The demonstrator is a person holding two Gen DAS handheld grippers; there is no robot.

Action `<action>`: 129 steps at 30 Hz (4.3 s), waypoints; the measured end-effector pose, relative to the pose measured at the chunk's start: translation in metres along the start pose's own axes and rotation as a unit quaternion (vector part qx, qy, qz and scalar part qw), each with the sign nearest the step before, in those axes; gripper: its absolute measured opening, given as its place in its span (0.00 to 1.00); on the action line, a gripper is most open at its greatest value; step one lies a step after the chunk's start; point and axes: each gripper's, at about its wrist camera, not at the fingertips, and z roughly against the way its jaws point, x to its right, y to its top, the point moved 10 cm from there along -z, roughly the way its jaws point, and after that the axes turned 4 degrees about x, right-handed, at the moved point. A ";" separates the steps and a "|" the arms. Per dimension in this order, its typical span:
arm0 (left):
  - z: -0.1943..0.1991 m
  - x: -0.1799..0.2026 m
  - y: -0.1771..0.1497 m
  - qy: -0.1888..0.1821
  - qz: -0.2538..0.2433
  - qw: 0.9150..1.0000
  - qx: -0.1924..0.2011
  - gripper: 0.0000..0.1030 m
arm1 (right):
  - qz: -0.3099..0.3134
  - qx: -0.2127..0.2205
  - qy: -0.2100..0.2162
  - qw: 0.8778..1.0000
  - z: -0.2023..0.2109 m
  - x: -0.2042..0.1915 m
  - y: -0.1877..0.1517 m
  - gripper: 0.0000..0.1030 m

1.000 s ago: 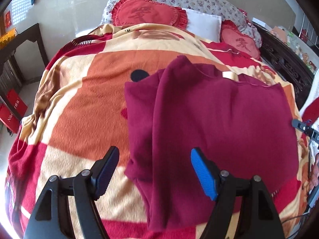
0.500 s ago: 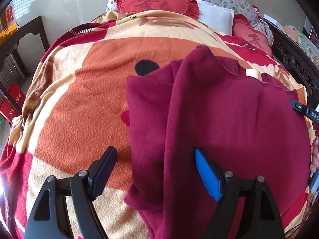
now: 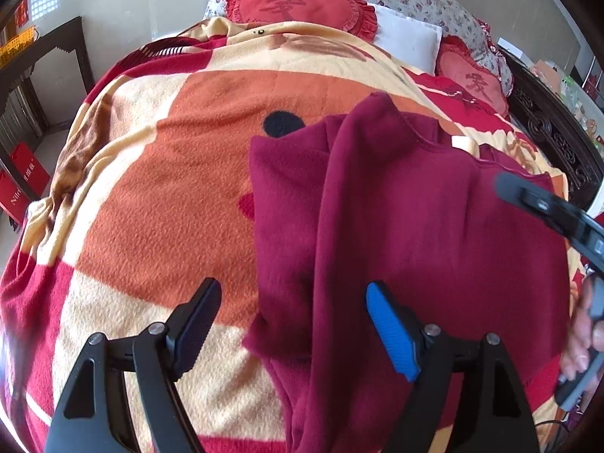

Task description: Fold small clothes

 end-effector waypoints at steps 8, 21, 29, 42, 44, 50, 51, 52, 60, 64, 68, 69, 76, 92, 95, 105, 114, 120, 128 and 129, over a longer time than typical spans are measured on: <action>-0.002 -0.010 -0.021 -0.005 0.024 1.000 -0.015 0.81 | 0.043 -0.030 0.039 0.998 -0.076 -0.062 0.019 0.06; -0.003 -0.015 -0.032 -0.036 0.060 0.997 -0.011 0.83 | -0.060 -0.081 0.046 0.994 -0.114 -0.055 0.016 0.10; 0.005 -0.019 -0.044 -0.063 0.090 0.994 0.000 0.89 | 0.047 -0.154 0.020 0.987 -0.134 -0.115 -0.004 0.46; 0.004 0.003 -0.022 -0.093 0.095 0.991 0.008 0.45 | -0.015 -0.110 0.074 0.991 -0.099 -0.086 0.001 0.00; 0.013 0.009 -0.019 -0.094 0.084 0.992 0.027 0.37 | -0.022 -0.101 0.077 0.992 -0.086 -0.080 0.003 0.00; 0.035 0.033 -0.011 -0.106 0.045 0.992 0.053 0.30 | -0.073 -0.089 0.078 0.990 -0.069 -0.070 0.015 0.34; 0.038 0.037 -0.010 -0.106 0.037 0.992 0.055 0.30 | -0.083 -0.087 0.078 0.990 -0.074 -0.073 0.019 0.50; 0.040 0.041 -0.010 -0.106 0.032 0.992 0.056 0.30 | -0.092 -0.091 0.082 0.988 -0.075 -0.075 0.021 0.56; 0.039 0.048 -0.012 -0.101 0.018 0.994 0.047 0.30 | -0.046 -0.178 0.077 0.980 -0.113 -0.100 0.004 0.52; 0.041 0.045 -0.020 -0.099 0.019 0.994 0.034 0.43 | -0.004 -0.164 0.022 0.986 -0.115 -0.088 -0.004 0.02; 0.048 0.036 -0.023 -0.092 0.031 0.994 0.053 0.87 | -0.033 -0.127 0.048 0.990 -0.094 -0.078 0.001 0.00; 0.050 0.035 -0.023 -0.087 0.026 0.994 0.063 0.87 | -0.036 -0.124 0.053 0.990 -0.090 -0.076 0.001 0.00; 0.026 0.041 -0.039 -0.043 -0.006 0.999 0.018 0.86 | -0.052 -0.112 0.062 0.990 -0.075 -0.067 0.001 0.00; 0.023 0.057 -0.044 -0.008 -0.051 0.999 0.006 0.21 | -0.046 -0.092 0.060 0.993 -0.041 -0.054 0.000 0.00; 0.035 0.067 -0.039 -0.025 -0.052 0.998 0.012 0.17 | -0.041 -0.084 0.059 0.994 -0.034 -0.051 0.004 0.00; 0.088 0.182 -0.009 -0.135 -0.113 0.984 0.038 0.17 | -0.015 -0.032 0.019 0.999 0.041 0.000 0.043 0.00; 0.065 0.300 -0.044 -0.201 -0.177 0.964 0.008 0.29 | -0.076 -0.019 -0.060 0.995 0.110 0.117 0.005 0.00; 0.072 0.296 -0.061 -0.222 -0.188 0.956 -0.032 0.59 | -0.146 -0.044 -0.100 0.983 0.087 0.181 -0.049 0.00; 0.069 0.210 -0.033 -0.124 -0.155 0.980 0.029 0.75 | -0.135 -0.003 -0.094 0.986 0.136 0.155 -0.047 0.12; 0.060 0.203 -0.035 -0.106 -0.146 0.983 0.022 0.75 | -0.126 -0.008 -0.085 0.988 0.139 0.144 -0.050 0.17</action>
